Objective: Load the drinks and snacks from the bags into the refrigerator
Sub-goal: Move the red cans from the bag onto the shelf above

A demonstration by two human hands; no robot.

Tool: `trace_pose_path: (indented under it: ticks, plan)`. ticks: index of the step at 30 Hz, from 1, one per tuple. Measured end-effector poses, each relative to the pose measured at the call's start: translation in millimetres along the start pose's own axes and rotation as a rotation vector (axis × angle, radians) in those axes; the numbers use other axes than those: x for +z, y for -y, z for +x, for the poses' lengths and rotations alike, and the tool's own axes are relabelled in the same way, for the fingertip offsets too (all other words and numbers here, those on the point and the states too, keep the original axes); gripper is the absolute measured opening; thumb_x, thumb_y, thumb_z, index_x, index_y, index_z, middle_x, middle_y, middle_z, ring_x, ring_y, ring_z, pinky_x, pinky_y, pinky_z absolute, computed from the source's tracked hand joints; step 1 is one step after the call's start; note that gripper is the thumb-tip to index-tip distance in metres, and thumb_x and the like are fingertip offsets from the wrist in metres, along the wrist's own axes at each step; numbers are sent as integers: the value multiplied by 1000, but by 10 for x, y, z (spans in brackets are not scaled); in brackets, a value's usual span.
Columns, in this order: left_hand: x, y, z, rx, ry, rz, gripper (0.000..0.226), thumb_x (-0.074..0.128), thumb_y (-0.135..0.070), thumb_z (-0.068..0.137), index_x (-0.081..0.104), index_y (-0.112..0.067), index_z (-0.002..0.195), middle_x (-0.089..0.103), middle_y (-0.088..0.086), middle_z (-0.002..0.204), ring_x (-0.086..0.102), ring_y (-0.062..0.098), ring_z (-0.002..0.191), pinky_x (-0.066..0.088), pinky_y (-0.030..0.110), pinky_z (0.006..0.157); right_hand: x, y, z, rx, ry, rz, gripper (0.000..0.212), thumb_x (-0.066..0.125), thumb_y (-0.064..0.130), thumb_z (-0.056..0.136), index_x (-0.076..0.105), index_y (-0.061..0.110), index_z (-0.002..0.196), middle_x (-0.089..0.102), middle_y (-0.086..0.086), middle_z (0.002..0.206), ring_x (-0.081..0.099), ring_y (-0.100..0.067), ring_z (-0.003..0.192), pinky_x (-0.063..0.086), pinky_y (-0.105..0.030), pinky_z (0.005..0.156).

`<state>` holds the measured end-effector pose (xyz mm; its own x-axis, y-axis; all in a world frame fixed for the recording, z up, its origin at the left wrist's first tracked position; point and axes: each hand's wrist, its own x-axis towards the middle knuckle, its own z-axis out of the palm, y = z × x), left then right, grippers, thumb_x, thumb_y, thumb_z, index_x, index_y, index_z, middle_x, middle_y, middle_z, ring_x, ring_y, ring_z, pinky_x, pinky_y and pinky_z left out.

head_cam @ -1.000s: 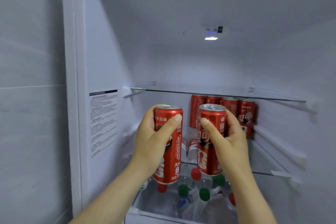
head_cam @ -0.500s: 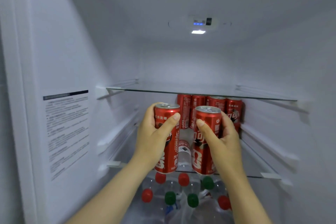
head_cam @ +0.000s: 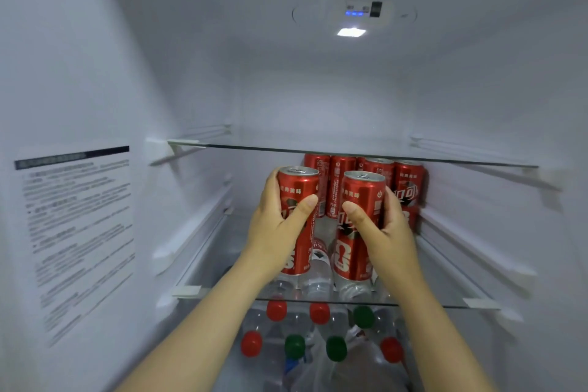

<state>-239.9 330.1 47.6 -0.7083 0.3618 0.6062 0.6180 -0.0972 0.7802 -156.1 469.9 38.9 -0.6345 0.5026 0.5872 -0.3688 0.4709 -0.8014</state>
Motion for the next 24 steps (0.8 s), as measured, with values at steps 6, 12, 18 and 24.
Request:
trace_pose_path:
  ticks: [6, 12, 18, 24]
  plan:
    - [59, 288, 29, -180, 133, 156, 43, 56, -27, 94, 41, -23, 134, 58, -2, 127, 54, 5, 103, 42, 14, 78, -27, -242, 16, 145, 119, -129, 43, 66, 37, 86, 46, 34, 124, 58, 24, 103, 61, 4, 92, 48, -10, 66]
    - [102, 349, 65, -222, 134, 297, 38, 56, -27, 94, 50, -16, 130, 59, 1, 125, 52, 6, 98, 43, 21, 83, 44, -388, 144, 213, 86, -386, 51, 59, 53, 85, 50, 22, 124, 60, 4, 116, 59, -12, 99, 50, -30, 85]
    - [41, 436, 65, -285, -16, 244, 44, 69, -32, 84, 50, -17, 121, 56, 2, 120, 58, 13, 99, 50, 26, 79, 19, -349, 80, 107, -141, -471, 50, 75, 44, 77, 45, 20, 110, 55, 6, 107, 58, -11, 90, 50, -23, 72]
    - [37, 408, 22, -159, -11, 267, 22, 68, -26, 85, 52, -22, 99, 57, -3, 103, 56, 6, 84, 40, 12, 60, 39, -314, -5, 1, -49, -479, 26, 76, 26, 80, 50, 25, 84, 61, 7, 78, 60, -7, 70, 52, -22, 62]
